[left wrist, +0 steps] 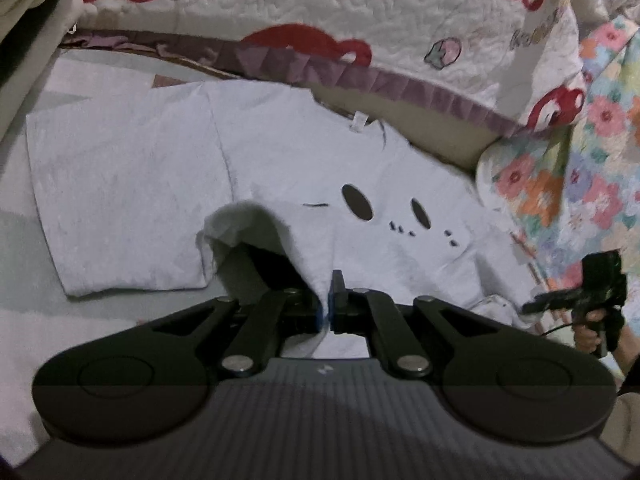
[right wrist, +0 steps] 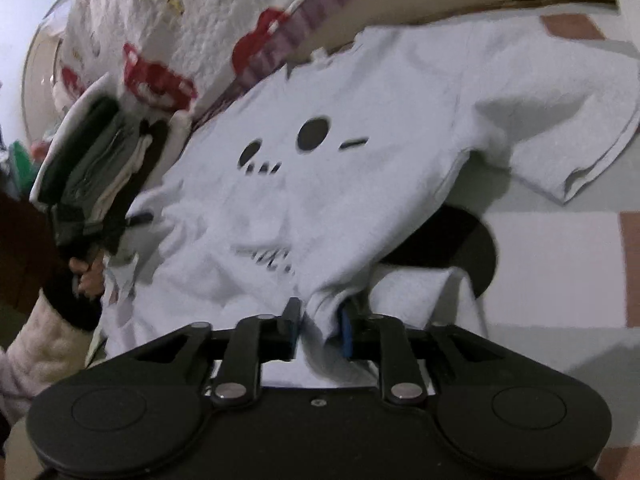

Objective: Fold clothes

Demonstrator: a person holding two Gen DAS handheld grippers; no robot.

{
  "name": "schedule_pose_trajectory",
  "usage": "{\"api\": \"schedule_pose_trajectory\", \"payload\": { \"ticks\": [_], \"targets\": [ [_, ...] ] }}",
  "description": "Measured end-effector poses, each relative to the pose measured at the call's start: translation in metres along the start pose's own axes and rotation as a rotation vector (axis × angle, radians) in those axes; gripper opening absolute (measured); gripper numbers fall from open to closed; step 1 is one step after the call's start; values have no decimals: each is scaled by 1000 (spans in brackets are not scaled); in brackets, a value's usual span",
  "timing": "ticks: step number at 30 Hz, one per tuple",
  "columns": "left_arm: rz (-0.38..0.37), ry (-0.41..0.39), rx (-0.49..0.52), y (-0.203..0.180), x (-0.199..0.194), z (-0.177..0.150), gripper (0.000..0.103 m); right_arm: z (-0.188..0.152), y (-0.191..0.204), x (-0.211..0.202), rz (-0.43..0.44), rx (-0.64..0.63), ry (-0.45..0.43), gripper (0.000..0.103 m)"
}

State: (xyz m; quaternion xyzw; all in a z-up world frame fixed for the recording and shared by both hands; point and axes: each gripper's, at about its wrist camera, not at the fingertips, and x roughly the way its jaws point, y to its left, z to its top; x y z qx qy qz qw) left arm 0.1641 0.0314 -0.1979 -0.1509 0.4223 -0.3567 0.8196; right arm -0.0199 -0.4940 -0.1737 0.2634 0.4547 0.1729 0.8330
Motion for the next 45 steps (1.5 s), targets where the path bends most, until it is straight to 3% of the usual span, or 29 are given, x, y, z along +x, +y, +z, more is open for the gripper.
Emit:
{"api": "schedule_pose_trajectory", "payload": {
  "ticks": [1,3,6,8,10,11,12,13,14,15,16,18,20,22,23,26,28,30,32,34,37,41,43,45],
  "targets": [
    [-1,4,-8,1,2,1,4,2,-3,-3,-10,22,-29,44],
    [-4,12,-26,2,6,3,7,4,-16,-11,-14,94,-93,46],
    [17,2,-64,9,14,7,25,6,-38,-17,34,218,-187,52],
    [50,-21,-97,15,18,10,54,4,-52,-9,24,298,-246,62],
    [84,-44,-129,20,23,13,52,2,-64,4,7,366,-277,61],
    [74,-41,-125,21,25,14,45,1,-65,7,53,374,-303,62],
    [45,-22,-125,19,27,14,34,0,-65,8,99,381,-329,61],
    [15,-1,-125,18,30,14,2,-1,-66,10,146,389,-355,48],
    [-1,15,-121,14,31,13,2,1,-61,11,198,353,-351,37],
    [-12,8,-108,10,30,12,2,4,-54,12,209,302,-344,19],
    [-27,-29,-84,4,23,11,2,8,-47,9,220,248,-333,13],
    [-64,-120,-16,-8,7,10,2,14,-34,-1,270,191,-323,13],
    [-78,-250,137,-28,-12,3,2,15,-28,-19,357,179,-367,13],
    [-73,-217,123,-32,-9,2,2,14,-28,-31,453,187,-423,13],
    [-56,-200,108,-32,-6,0,2,13,-30,-34,461,195,-438,13],
    [60,-172,103,-29,2,-5,2,11,-35,-33,393,242,-479,13],
    [124,-132,75,-25,5,-8,2,19,-33,-32,302,272,-515,12],
    [188,-79,37,-20,9,-13,2,32,-24,-29,158,277,-533,13],
    [251,-25,-2,-14,12,-18,2,46,-5,-24,53,210,-511,13],
    [252,-39,43,-20,13,-25,2,59,22,-12,-21,114,-456,13],
    [222,-62,146,-36,10,-32,2,68,46,9,16,65,-312,15],
    [203,-61,140,-46,2,-33,2,49,86,29,59,-95,-91,24],
    [201,-60,130,-46,2,-32,2,32,97,31,26,-198,-62,25],
    [200,-57,113,-44,1,-33,2,22,94,27,4,-214,-61,25]
  ]
}}
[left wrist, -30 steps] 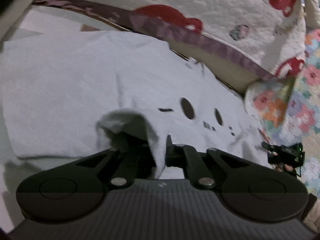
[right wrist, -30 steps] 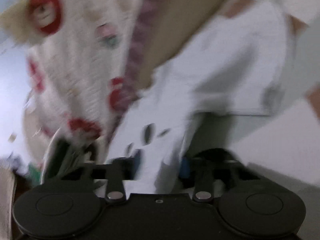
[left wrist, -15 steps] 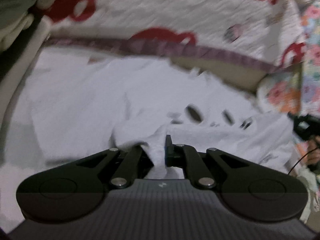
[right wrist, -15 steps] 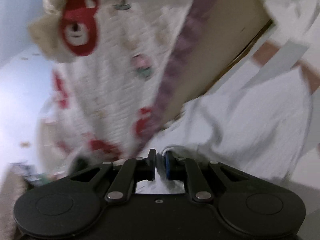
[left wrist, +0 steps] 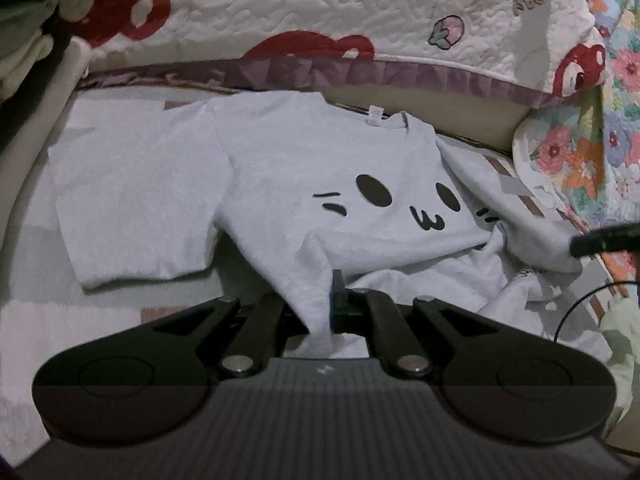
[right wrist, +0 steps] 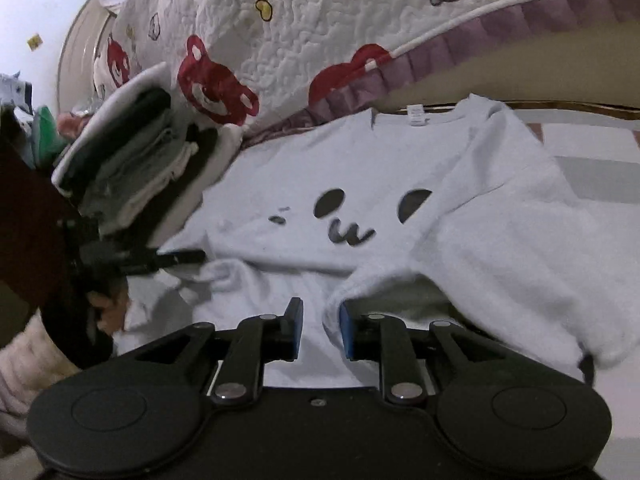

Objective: Fold clothes

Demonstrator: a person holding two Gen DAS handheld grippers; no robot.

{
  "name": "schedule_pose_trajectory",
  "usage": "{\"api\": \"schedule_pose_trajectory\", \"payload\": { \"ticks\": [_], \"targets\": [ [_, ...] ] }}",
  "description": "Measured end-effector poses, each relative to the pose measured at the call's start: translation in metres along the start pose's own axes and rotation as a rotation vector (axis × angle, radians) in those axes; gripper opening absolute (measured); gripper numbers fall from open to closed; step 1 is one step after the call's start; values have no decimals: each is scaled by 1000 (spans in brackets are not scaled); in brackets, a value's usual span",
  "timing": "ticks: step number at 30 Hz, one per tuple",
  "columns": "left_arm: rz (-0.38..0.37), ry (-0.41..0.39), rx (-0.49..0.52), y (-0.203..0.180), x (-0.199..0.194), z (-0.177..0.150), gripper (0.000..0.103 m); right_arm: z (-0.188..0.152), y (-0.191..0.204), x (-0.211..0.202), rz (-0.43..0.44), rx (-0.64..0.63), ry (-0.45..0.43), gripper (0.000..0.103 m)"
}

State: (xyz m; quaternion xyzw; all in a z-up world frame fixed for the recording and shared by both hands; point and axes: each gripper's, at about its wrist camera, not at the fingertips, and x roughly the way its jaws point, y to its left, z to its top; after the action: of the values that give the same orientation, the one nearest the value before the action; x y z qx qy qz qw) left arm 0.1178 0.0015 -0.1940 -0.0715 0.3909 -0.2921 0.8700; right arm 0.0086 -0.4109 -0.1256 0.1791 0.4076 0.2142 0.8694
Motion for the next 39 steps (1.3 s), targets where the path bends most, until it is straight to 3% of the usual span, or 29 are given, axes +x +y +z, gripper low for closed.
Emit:
{"api": "schedule_pose_trajectory", "payload": {
  "ticks": [3,6,11,13,16,22,25,31,37,38,39],
  "targets": [
    [3,3,-15,2,0,-2,2,-5,-4,-7,-46,-19,16,35],
    [5,7,-11,2,2,-4,2,-6,-12,-15,-131,-56,29,37],
    [1,14,-7,1,4,-7,3,11,-11,-27,-129,-129,19,37],
    [-1,17,-6,0,5,-7,3,24,-4,-22,-154,-222,68,46],
    [0,18,-9,0,4,-6,3,42,-3,-10,-189,-333,157,47],
    [-1,28,-22,5,2,-4,3,43,-37,7,-37,-173,315,47],
    [-7,63,4,7,3,-2,3,26,-49,15,115,-66,392,48],
    [-60,39,-40,12,0,-1,4,14,-49,15,106,-47,339,48],
    [-33,43,-32,9,1,-2,5,13,-51,37,85,-28,324,49],
    [-25,46,-29,9,1,-3,5,11,-49,37,92,-38,322,46],
    [-19,46,-30,9,0,-3,5,9,-46,38,100,-48,319,25]
  ]
}}
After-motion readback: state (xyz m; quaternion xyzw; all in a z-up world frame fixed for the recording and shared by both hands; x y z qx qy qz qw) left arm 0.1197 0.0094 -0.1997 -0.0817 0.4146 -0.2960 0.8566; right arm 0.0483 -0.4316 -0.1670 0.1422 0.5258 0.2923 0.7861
